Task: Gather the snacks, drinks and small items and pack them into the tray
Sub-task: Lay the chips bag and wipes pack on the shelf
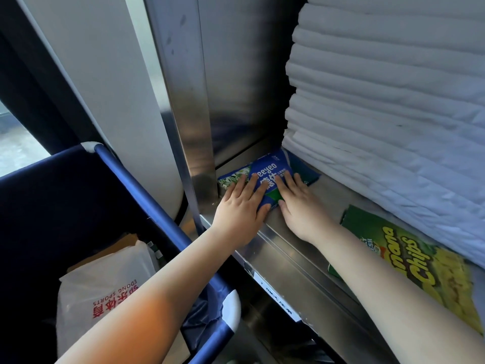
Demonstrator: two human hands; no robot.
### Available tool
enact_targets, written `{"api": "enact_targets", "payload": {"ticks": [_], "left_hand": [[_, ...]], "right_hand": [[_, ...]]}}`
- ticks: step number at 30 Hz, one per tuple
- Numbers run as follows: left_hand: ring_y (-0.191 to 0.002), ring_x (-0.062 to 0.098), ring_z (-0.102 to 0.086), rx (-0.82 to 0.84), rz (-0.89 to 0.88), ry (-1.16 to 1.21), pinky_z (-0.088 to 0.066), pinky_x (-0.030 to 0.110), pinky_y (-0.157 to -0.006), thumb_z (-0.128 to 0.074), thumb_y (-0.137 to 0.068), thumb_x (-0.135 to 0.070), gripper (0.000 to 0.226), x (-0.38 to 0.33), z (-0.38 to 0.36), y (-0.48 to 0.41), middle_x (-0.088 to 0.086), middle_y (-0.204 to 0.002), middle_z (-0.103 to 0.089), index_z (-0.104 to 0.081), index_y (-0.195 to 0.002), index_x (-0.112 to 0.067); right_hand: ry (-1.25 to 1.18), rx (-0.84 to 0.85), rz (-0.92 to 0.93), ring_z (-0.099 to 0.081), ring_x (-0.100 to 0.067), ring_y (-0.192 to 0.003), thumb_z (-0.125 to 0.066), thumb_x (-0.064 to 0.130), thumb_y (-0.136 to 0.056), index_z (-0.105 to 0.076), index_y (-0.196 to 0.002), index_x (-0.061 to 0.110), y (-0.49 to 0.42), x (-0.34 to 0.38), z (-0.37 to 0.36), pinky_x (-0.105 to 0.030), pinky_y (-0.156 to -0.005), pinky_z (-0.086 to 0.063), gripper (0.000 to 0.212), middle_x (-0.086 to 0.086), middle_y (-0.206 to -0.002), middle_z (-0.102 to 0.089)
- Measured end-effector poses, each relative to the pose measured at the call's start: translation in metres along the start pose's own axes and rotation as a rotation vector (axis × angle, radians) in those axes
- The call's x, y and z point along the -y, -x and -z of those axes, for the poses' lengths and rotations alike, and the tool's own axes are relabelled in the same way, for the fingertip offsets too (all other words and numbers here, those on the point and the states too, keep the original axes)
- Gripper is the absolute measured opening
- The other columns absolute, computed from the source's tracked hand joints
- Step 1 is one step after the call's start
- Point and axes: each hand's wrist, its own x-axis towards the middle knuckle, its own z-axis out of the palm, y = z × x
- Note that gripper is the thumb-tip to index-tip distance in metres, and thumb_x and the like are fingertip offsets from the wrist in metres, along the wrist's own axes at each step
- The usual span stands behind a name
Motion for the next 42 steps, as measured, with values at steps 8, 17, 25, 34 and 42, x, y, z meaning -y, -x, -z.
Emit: {"api": "enact_targets", "payload": {"ticks": [8,17,25,34,42], "left_hand": [[-0.146,0.02,-0.001,-0.039,0.046,-0.017,0.008,0.029,-0.113,-0.024,-0.1,-0.047,0.056,0.012,-0.001,-0.018,0.002,-0.159,-0.01,-0.015,-0.15,-0.023],[-0.145,0.022,-0.005,-0.044,0.049,-0.051,0.004,0.031,-0.114,-0.025,-0.1,-0.045,0.057,0.016,0.002,-0.022,0.004,-0.158,-0.012,-0.017,-0.15,-0.02],[-0.144,0.021,0.009,-0.18,-0.094,0.024,0.012,0.032,-0.114,-0.04,-0.099,-0.035,0.057,-0.012,0.006,-0.006,0.007,-0.157,-0.016,-0.022,-0.149,-0.015],[-0.145,0.017,0.002,0.08,-0.658,0.144,0.003,0.033,-0.118,-0.037,-0.098,-0.046,0.059,-0.118,-0.012,0.027,-0.002,-0.157,-0.013,-0.022,-0.149,-0.02],[-0.145,0.013,-0.002,0.167,-0.719,0.029,0.007,0.025,-0.116,-0.027,-0.097,-0.054,0.06,-0.119,-0.013,0.033,-0.007,-0.158,-0.008,-0.013,-0.15,-0.03]], "right_hand": [[-0.048,0.078,0.003,0.002,-0.027,-0.146,-0.026,0.028,-0.103,-0.007,-0.151,0.016,-0.038,-0.002,0.003,-0.032,-0.116,-0.006,0.053,-0.008,-0.159,0.0],[-0.104,0.096,-0.007,0.003,-0.024,-0.146,-0.025,0.037,-0.103,-0.006,-0.152,0.017,-0.042,0.001,0.008,-0.034,-0.116,-0.005,0.056,-0.006,-0.16,0.001],[-0.245,-0.177,-0.276,-0.005,-0.021,-0.146,-0.038,0.041,-0.098,-0.019,-0.15,0.015,0.072,-0.018,0.032,-0.03,-0.115,-0.007,0.061,-0.006,-0.158,-0.014],[0.006,-0.036,-0.69,0.002,-0.024,-0.147,-0.026,0.052,-0.096,-0.013,-0.151,0.02,0.182,-0.066,0.028,-0.04,-0.117,-0.002,0.065,-0.006,-0.159,-0.003],[0.092,-0.111,-0.695,-0.005,-0.028,-0.146,-0.02,0.051,-0.097,-0.018,-0.151,0.018,0.195,-0.059,0.015,-0.045,-0.118,-0.004,0.063,-0.01,-0.158,-0.012]]}}
